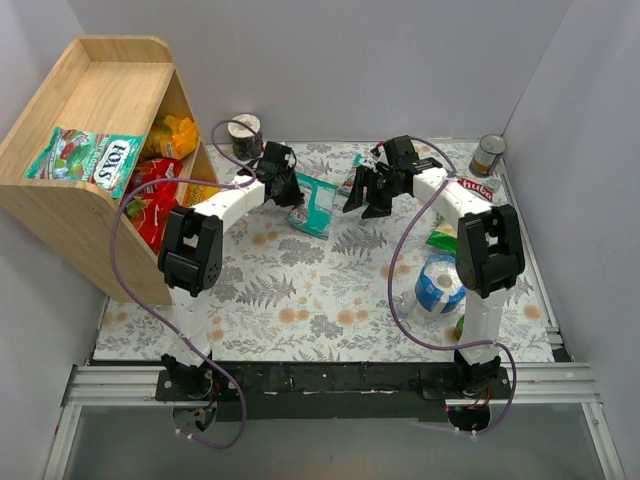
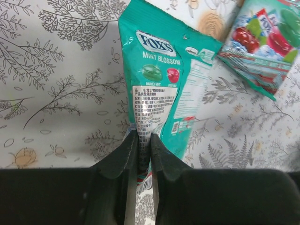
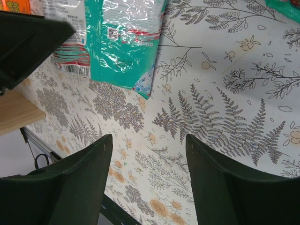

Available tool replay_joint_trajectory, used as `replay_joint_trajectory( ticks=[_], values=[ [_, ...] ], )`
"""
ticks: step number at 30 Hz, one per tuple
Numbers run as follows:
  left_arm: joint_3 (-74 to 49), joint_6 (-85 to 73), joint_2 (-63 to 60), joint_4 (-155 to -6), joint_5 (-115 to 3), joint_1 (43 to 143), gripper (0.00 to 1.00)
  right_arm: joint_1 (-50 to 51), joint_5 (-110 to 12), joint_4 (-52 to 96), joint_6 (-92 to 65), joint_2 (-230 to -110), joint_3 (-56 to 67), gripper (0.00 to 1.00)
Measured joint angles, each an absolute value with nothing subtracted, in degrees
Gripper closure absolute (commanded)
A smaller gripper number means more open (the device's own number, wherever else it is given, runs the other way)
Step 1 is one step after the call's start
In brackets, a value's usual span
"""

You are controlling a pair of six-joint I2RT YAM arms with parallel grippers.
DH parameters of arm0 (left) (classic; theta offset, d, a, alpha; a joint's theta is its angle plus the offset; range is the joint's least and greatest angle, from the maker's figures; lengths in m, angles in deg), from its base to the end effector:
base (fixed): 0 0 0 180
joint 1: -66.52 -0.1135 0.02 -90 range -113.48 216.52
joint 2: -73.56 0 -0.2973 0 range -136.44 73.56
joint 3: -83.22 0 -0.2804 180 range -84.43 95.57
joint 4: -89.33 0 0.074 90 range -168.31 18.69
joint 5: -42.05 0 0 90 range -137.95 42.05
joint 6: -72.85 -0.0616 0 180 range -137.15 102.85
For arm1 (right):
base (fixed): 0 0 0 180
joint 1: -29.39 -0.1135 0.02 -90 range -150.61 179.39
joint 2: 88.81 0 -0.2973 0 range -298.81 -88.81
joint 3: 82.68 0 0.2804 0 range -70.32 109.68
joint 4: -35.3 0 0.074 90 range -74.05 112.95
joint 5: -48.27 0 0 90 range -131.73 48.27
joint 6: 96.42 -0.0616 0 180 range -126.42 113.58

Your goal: Place and organize the candy bags onto the shelf

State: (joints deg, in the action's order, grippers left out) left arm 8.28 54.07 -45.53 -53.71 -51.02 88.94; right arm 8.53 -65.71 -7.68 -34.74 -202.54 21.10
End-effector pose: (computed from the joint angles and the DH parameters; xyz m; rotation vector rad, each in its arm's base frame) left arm 0.4812 -0.2021 0.2000 -1.0597 2.3962 -0.7248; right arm 0.4530 0.1994 0.2333 -0.0155 2.5980 0.8620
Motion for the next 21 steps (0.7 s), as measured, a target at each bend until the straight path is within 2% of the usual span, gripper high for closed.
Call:
replay_joint_trajectory(
  ticks=[5, 14, 21],
  values=[
    [9.77, 52.15, -42.09, -50.76, -48.83, 90.34, 1.00, 8.53, -65.71, -7.46, -34.94, -201.63, 21.10, 0.30],
    [19.56, 48.00, -39.84, -46.28, -41.36, 96.87, 1.00, 9.14, -65.19, -7.29, -36.12, -195.48, 22.49, 0.30],
    [29.18, 45.86, -38.47, -39.48, -36.05, 97.83, 1.00, 10.41, -62.87, -6.83, -38.00, -189.23, 22.63, 0.30]
  ],
)
